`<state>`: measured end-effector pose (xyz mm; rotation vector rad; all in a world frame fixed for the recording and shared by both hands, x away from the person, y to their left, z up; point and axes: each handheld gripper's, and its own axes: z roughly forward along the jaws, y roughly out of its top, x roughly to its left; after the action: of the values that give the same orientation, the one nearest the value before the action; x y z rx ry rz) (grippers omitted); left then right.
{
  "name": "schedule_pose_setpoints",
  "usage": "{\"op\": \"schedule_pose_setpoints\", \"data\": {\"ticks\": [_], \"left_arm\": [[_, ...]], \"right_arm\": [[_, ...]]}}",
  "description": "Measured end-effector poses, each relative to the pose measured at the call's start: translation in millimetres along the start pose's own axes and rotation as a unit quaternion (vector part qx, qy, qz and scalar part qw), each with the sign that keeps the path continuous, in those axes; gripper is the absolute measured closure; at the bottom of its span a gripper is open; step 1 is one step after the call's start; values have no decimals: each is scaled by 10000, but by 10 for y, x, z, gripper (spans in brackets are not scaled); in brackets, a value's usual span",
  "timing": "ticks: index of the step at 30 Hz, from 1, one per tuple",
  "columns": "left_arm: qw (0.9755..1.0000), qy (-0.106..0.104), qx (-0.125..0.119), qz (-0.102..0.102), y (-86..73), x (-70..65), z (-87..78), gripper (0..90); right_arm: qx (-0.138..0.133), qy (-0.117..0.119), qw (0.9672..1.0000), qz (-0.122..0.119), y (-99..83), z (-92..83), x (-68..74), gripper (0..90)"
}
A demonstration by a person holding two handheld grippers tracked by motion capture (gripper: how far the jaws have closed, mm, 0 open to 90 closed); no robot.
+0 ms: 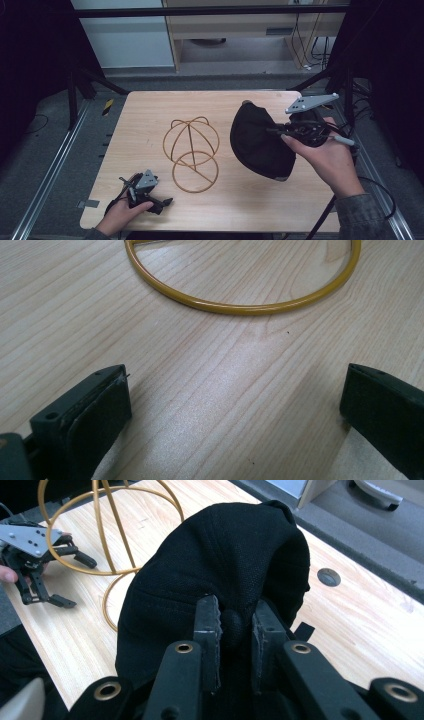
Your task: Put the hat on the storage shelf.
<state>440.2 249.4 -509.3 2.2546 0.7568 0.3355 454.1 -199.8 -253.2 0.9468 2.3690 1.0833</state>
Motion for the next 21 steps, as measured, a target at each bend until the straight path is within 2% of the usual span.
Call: {"op": "schedule_pose_setpoints", "data": {"ticks": [7, 21], "left_arm": [[10000, 0, 1, -3, 0, 0, 0, 0], [10000, -1, 2, 0, 0, 0, 0, 0]], "right_arm": [[-185, 22, 9998, -70, 118, -89, 68, 775], [-386, 68, 9990, -211, 299, -203, 196, 776]]}}
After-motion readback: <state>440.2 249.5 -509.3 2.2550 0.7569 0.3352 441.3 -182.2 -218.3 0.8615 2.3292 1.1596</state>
